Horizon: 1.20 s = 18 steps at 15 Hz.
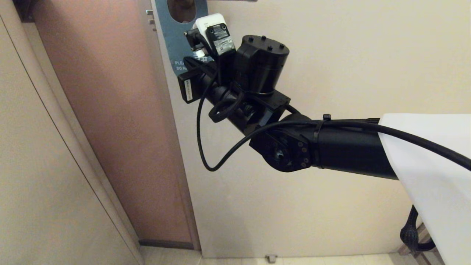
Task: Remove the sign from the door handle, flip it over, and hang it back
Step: Hang the sign back with the other side facing out
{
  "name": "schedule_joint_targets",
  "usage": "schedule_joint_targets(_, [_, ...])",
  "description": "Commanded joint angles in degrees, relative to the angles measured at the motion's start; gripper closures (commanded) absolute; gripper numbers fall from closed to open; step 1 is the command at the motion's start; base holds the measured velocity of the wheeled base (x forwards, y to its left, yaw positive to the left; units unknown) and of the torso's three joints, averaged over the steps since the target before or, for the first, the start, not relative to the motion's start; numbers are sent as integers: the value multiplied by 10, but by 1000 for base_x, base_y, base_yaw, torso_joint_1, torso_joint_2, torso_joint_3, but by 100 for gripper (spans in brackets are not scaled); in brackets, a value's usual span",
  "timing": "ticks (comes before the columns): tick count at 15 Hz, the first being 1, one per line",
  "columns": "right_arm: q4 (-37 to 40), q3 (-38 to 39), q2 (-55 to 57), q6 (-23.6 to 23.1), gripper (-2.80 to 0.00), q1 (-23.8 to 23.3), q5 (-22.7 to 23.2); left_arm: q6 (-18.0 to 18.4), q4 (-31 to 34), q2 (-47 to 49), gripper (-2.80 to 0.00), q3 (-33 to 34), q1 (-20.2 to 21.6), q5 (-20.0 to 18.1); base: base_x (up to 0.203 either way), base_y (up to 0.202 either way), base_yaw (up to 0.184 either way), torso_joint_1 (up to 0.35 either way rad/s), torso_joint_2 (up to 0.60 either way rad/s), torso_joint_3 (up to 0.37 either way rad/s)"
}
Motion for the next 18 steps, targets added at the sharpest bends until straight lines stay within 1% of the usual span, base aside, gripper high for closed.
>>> schedule_joint_targets(1, [-2, 1, 3, -1, 0, -2, 0, 0, 0, 1, 0, 0, 0, 0, 0, 0, 0, 0, 0, 0])
schedule_joint_targets(4, [-2, 5, -5, -1, 0, -2, 0, 0, 0, 1, 0, 0, 0, 0, 0, 0, 0, 0, 0, 0])
schedule_joint_targets(6, [0, 22, -21, -1, 0, -1, 0, 0, 0, 1, 0, 0, 0, 0, 0, 0, 0, 0, 0, 0])
schedule_joint_targets(10, [0, 104, -78, -8, 0, -3, -1, 0, 0, 1, 0, 0, 0, 0, 0, 0, 0, 0, 0, 0])
schedule_joint_targets(14, [0, 204, -138, -12, 0, -16, -2, 0, 0, 1, 0, 0, 0, 0, 0, 0, 0, 0, 0, 0])
schedule_joint_targets(16, [0, 240, -161, -17, 0, -32, -2, 0, 0, 1, 0, 0, 0, 0, 0, 0, 0, 0, 0, 0])
schedule_joint_targets(18, [-1, 269, -178, -19, 0, -59, -3, 0, 0, 1, 0, 0, 0, 0, 0, 0, 0, 0, 0, 0])
